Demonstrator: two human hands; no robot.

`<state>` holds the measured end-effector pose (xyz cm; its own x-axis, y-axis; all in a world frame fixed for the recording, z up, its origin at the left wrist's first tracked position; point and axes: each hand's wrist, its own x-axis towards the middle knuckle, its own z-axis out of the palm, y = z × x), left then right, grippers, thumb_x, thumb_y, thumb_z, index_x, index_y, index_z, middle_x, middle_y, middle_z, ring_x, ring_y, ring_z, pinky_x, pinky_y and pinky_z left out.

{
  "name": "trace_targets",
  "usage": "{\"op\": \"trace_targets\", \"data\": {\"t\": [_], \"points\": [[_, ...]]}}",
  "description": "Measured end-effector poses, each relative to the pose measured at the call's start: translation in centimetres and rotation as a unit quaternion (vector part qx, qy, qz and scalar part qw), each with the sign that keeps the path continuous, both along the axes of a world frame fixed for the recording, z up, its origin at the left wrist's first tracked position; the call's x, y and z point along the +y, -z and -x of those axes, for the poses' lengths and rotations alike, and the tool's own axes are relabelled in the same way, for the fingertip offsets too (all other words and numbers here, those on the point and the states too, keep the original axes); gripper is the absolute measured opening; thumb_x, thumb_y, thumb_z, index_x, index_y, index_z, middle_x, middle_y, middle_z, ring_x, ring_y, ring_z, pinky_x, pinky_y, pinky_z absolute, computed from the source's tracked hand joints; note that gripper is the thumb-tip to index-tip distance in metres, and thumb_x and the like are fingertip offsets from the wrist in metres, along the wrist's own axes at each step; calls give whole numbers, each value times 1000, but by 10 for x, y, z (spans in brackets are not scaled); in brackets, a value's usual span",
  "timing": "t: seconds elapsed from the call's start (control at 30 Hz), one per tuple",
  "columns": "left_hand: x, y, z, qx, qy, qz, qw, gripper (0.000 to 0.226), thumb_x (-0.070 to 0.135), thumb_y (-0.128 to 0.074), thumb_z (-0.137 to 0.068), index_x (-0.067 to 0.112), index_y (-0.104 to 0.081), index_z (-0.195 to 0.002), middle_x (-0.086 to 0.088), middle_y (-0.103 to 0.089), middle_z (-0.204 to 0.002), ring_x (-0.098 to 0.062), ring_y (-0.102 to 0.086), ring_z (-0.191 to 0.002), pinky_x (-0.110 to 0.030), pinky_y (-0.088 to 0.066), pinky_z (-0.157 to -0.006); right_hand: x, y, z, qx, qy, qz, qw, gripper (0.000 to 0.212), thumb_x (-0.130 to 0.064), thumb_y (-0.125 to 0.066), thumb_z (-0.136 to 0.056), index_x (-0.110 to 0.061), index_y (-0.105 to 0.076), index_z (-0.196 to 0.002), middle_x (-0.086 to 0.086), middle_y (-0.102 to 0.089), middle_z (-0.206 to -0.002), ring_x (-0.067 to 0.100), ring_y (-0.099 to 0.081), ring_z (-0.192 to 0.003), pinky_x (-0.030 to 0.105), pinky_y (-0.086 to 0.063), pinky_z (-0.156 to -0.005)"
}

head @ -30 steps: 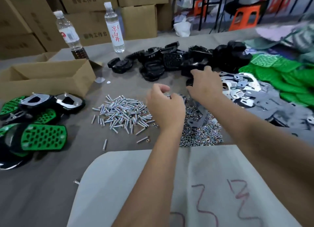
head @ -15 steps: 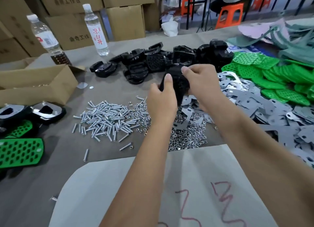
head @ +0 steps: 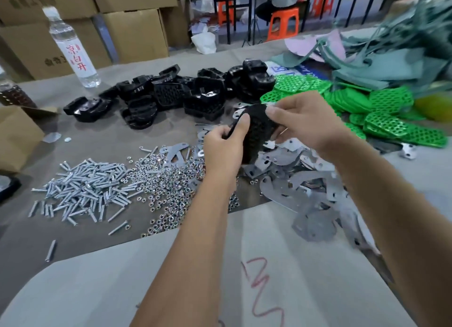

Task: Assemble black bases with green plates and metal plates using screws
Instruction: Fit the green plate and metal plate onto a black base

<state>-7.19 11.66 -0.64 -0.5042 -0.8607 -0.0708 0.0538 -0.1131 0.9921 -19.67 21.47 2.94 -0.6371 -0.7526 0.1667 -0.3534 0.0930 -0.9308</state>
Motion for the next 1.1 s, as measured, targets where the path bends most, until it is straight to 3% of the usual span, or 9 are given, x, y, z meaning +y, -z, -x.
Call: {"op": "trace_targets", "data": {"t": [0.13,0.23,0.33,0.57,0.67,0.73,0.83,1.0,1.1], "points": [[8,1,-2,10,-22,-13,1000,46,48,-80,-71,27,-41,-58,3,-47,-64,-20,-47,-68,-43,-45,-65,6,3,40,275,167,-226,920,39,-48,-67,-97,-12,-75,-105,13,-76,-99,29,-69,-94,37,-58,-79],[9,3,-10,8,-32,-89,995,36,36,-85,-73,21,-52,-79,-6,-68,-97,-30,-64,-96,-55,-55,-92,9,20,54,307,222,-375,846,55,-56,-64,-96,-7,-67,-123,22,-68,-118,44,-58,-117,48,-53,-93],[5,1,-14,32,-34,-126,991,16,21,-80,-86,23,-72,-100,-7,-73,-121,-32,-67,-118,-60,-51,-105,6,25,65,314,252,-354,844,45,-44,-68,-98,-1,-70,-110,26,-71,-103,43,-65,-100,45,-53,-83],[3,-3,-21,5,-39,-165,986,5,10,-75,-87,12,-71,-90,-5,-73,-88,-29,-72,-91,-45,-62,-80,2,6,60,367,363,-201,833,34,-22,-43,-111,2,-65,-101,27,-67,-91,45,-61,-85,42,-37,-67],[1,-4,-26,12,-54,-186,981,10,0,-64,-89,7,-61,-96,-11,-65,-88,-31,-66,-85,-45,-64,-77,-5,-4,29,237,363,-43,900,33,-22,-38,-109,-5,-61,-95,11,-56,-83,28,-50,-75,35,-29,-65],[-3,-5,-32,24,-72,-193,978,11,-3,-57,-87,5,-58,-95,-11,-61,-82,-28,-63,-77,-39,-63,-66,-15,-5,-7,-33,275,78,958,27,-18,-39,-109,-8,-56,-89,8,-59,-90,23,-61,-76,31,-51,-58],[-11,-7,-52,36,-90,-175,980,8,2,-58,-87,8,-63,-85,-10,-65,-78,-23,-63,-66,-33,-58,-56,-29,6,-73,-322,111,127,932,21,-10,-44,-107,-14,-54,-89,12,-63,-98,27,-72,-79,35,-60,-51],[-30,-2,-113,-58,-111,-3,992,26,31,-76,-79,6,-75,-85,-25,-75,-93,-32,-71,-79,-59,-60,-81,-46,38,-128,-375,-22,138,916,15,-3,-49,-106,-7,-62,-101,24,-69,-115,30,-76,-91,40,-63,-64],[-40,3,-145,-93,-87,15,992,18,24,-79,-77,6,-75,-74,-22,-76,-85,-39,-73,-81,-51,-64,-74,-52,49,-139,-347,-39,151,925,14,-4,-49,-108,-10,-62,-107,20,-71,-119,29,-76,-100,36,-63,-70]]}}
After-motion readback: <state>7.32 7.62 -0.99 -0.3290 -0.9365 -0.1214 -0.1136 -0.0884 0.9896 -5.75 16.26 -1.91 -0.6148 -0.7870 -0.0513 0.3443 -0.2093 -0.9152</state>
